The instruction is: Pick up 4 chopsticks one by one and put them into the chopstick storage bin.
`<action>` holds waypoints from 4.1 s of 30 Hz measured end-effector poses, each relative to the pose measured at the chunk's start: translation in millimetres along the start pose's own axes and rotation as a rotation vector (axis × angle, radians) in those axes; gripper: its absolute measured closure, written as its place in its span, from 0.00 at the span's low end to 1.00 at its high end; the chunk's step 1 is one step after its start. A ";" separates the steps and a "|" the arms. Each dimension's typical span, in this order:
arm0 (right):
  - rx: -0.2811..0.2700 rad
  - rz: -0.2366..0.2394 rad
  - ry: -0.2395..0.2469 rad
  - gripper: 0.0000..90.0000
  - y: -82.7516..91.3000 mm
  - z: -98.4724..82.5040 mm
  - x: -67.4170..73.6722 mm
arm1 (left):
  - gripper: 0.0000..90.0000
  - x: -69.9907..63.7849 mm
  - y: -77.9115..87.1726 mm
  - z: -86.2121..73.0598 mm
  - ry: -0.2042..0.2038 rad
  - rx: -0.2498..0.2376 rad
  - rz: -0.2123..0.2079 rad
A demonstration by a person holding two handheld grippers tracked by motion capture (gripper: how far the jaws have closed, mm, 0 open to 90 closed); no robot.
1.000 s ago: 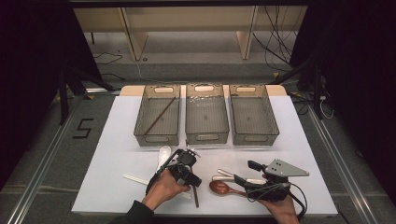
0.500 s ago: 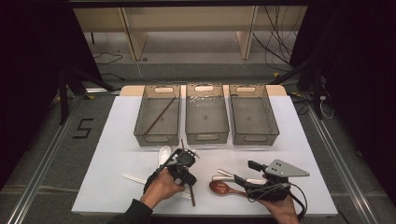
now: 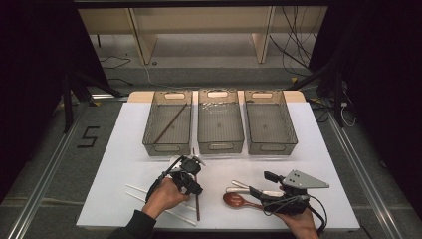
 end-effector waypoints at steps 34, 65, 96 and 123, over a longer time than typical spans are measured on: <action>0.004 -0.001 0.002 0.29 -1.7 0.4 0.1 | 0.66 -9.6 -1.3 12.4 0.029 0.048 0.027; -0.003 0.000 0.002 0.29 0.2 0.8 -0.2 | 0.77 6.6 1.6 11.2 0.072 0.095 0.024; -0.007 0.004 0.003 0.30 0.3 1.1 -0.2 | 0.89 42.7 6.2 -2.5 0.155 0.115 0.000; -0.005 0.010 0.004 0.30 -0.4 0.8 -0.1 | 0.93 54.2 13.3 -5.0 0.206 0.052 0.039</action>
Point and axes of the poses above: each handheld gripper's, and its own axes: y roughly backward along the jaws, z roughly out of its top, x roughly to its left, the point moved 2 cm from there along -y, roughly forward along the jaws, and after that the axes turned 14 degrees about x, right-handed, at the moved point
